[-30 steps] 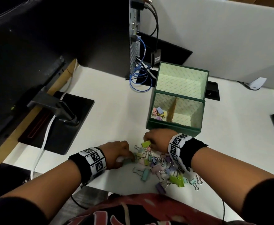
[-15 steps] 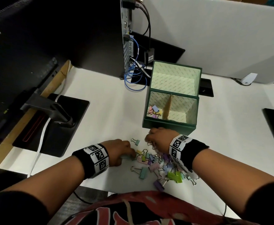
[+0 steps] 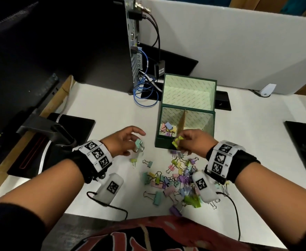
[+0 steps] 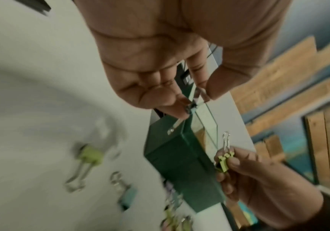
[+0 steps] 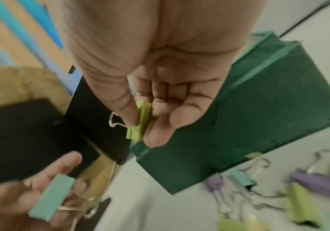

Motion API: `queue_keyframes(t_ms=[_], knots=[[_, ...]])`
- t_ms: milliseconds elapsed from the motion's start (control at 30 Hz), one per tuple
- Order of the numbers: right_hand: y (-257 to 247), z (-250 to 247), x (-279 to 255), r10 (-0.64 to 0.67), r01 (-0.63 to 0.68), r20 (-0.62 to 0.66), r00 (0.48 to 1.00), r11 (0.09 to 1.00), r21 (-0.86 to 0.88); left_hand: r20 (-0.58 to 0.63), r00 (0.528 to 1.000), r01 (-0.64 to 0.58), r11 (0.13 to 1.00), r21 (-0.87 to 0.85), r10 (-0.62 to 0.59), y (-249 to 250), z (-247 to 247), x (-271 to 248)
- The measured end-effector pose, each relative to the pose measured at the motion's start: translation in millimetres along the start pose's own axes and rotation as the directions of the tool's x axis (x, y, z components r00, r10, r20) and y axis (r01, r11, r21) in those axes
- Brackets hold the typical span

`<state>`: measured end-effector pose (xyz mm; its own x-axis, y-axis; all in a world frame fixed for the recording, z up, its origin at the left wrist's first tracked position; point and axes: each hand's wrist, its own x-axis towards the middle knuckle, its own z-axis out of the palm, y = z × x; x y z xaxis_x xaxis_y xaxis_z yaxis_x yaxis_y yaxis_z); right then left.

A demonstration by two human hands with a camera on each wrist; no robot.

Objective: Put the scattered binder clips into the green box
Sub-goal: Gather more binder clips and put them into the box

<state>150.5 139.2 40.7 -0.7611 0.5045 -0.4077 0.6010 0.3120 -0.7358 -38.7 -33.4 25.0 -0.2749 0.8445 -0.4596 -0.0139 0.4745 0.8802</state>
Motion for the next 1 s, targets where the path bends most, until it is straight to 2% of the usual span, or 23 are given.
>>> queue_keyframes(t_ms=[67,133,333,433,567,700,833,1000], knots=[[-3,-7,7,0.075,-0.064,-0.036,0.997,0.965,0.256,0.001,1.000,0.008,0.994,-0.108,-0.008,12,-1,6],[-5,-14,15,0.115,-0.084,-0.065,0.991,0.929,0.360,-0.005,1.000,0.027,0.990,-0.142,-0.028,21,-1,13],[-10,-17,24,0.122,-0.076,-0.081,0.989,0.901,0.427,-0.026,0.998,0.053,0.987,-0.152,-0.057,36,13,31],[-5,-18,18,0.069,-0.047,-0.113,0.991,0.981,0.187,-0.056,0.998,0.022,0.992,-0.121,-0.029,41,20,39],[4,-20,-11,-0.073,0.055,-0.165,0.984,0.992,-0.112,-0.020,0.998,-0.055,0.997,-0.052,0.054,50,29,48],[15,-17,-31,-0.102,0.093,-0.011,0.995,0.936,-0.341,0.003,0.992,-0.128,0.981,0.144,0.129,53,34,56],[31,-10,-38,-0.054,0.089,0.090,0.994,0.886,-0.456,0.082,0.986,-0.160,0.968,0.192,0.147,53,44,55],[39,0,-46,-0.002,0.110,0.200,0.980,0.841,-0.530,0.104,0.966,-0.259,0.851,0.457,0.237,38,36,35]])
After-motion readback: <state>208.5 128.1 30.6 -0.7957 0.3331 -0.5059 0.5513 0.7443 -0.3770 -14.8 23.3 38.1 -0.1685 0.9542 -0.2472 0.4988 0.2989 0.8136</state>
